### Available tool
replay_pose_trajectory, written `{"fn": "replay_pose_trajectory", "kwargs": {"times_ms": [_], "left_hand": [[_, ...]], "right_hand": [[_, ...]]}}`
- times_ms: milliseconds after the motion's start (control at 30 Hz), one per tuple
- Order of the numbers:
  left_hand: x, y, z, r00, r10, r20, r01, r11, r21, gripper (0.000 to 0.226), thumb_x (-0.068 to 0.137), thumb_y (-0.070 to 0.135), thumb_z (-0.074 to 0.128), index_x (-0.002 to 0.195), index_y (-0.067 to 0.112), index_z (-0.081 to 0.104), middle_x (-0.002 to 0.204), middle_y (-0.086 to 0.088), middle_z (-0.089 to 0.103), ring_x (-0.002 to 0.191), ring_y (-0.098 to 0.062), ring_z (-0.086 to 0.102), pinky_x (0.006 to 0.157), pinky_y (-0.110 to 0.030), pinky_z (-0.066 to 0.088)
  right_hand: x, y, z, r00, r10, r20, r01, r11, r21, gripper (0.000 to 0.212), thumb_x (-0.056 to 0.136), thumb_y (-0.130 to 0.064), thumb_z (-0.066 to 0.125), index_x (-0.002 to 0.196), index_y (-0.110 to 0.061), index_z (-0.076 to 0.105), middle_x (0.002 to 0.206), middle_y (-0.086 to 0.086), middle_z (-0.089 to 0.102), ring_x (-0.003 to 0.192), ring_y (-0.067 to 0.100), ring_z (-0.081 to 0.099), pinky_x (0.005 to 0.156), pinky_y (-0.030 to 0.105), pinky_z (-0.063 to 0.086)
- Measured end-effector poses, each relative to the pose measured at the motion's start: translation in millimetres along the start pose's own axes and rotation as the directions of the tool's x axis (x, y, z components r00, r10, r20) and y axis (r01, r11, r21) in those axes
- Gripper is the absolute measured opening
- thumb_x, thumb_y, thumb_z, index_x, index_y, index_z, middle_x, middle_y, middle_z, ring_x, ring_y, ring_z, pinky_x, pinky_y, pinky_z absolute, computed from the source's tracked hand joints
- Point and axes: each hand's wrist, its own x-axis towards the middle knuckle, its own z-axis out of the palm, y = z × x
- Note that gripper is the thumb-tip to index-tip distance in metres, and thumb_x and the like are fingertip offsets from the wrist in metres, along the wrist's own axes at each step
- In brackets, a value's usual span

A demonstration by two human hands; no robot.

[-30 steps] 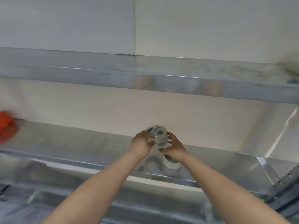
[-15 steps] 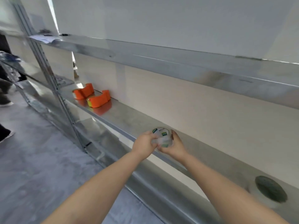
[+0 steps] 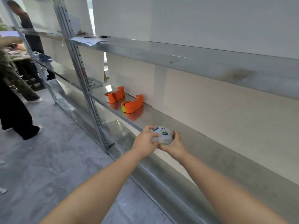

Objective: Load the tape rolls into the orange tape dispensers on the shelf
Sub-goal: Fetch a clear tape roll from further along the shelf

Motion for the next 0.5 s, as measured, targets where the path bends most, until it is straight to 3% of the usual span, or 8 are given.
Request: {"fn": "replay_pose_trajectory", "kwargs": {"times_ms": [133, 267, 400, 500], "left_hand": [[15.2, -46.2, -30.2, 1.000, 0.025, 0.019, -0.026, 0.999, 0.031, 0.035, 0.085, 0.026, 0.062, 0.119, 0.016, 0.063, 0.147, 0.004, 0.034, 0.126, -0.018, 0.047, 0.094, -0.020, 0.036], [36.2, -81.0, -48.2, 0.998, 0.036, 0.046, -0.036, 0.999, 0.003, 0.035, 0.083, 0.024, 0.064, 0.117, 0.016, 0.064, 0.149, 0.002, 0.031, 0.131, -0.019, 0.042, 0.103, -0.022, 0.033], [56.2, -103.5, -50.1, 0.999, 0.036, 0.025, -0.033, 0.993, -0.114, 0.032, 0.082, 0.019, 0.066, 0.114, 0.018, 0.065, 0.156, 0.000, 0.023, 0.140, -0.018, 0.032, 0.102, -0.017, 0.024], [77.1, -118.2, -48.2, 1.000, -0.008, 0.012, 0.011, 0.966, -0.260, 0.056, 0.078, 0.016, 0.070, 0.131, 0.020, 0.051, 0.159, -0.003, 0.013, 0.147, -0.019, 0.019, 0.108, -0.019, 0.018]], "right_hand": [[21.9, -13.4, 52.7, 0.999, -0.022, -0.045, 0.021, 1.000, -0.006, 0.075, 0.058, -0.007, 0.083, 0.114, -0.013, 0.033, 0.116, 0.011, 0.056, 0.103, 0.022, 0.061, 0.089, 0.032, 0.052], [50.1, -14.4, 86.0, 0.997, -0.024, -0.067, 0.020, 0.998, -0.059, 0.100, 0.040, -0.035, 0.084, 0.125, -0.015, 0.037, 0.122, 0.008, 0.057, 0.108, 0.021, 0.061, 0.093, 0.040, 0.053], [76.6, -15.0, 99.3, 0.990, -0.071, -0.120, 0.052, 0.987, -0.155, 0.080, 0.039, -0.033, 0.084, 0.111, -0.020, 0.051, 0.111, 0.003, 0.062, 0.100, 0.018, 0.063, 0.087, 0.041, 0.056], [98.7, -15.9, 114.0, 0.987, -0.080, -0.137, 0.056, 0.984, -0.172, 0.073, 0.043, -0.025, 0.084, 0.107, -0.022, 0.049, 0.110, 0.003, 0.059, 0.099, 0.018, 0.062, 0.087, 0.038, 0.055]]}}
